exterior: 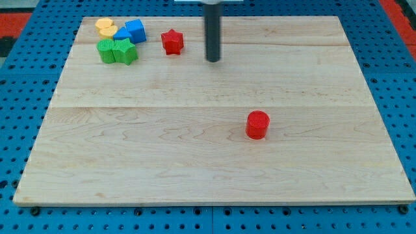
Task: Move the red circle closer to the group of blocks
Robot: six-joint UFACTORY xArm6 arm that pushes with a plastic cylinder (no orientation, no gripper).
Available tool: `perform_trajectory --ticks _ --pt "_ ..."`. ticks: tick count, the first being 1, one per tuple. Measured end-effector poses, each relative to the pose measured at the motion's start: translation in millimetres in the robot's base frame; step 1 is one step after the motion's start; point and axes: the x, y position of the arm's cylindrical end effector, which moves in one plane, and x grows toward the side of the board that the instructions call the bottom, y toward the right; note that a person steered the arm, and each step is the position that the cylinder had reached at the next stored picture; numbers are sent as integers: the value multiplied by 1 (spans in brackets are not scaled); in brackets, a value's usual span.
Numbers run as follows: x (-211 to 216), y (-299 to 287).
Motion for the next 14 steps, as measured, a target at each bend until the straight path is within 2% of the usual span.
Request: perform_trajectory --ticks 1,2,3,4,5,6,7,9,10,12,14 --pt "-39 -10" --pt "-51 -72" --pt "-44 -117" --pt "-30 -67" --pt "34 64" --pt "133 142" --pt "196 147" --pt "144 -43" --pt "124 -109" --pt "148 -158" --pt "33 -217"
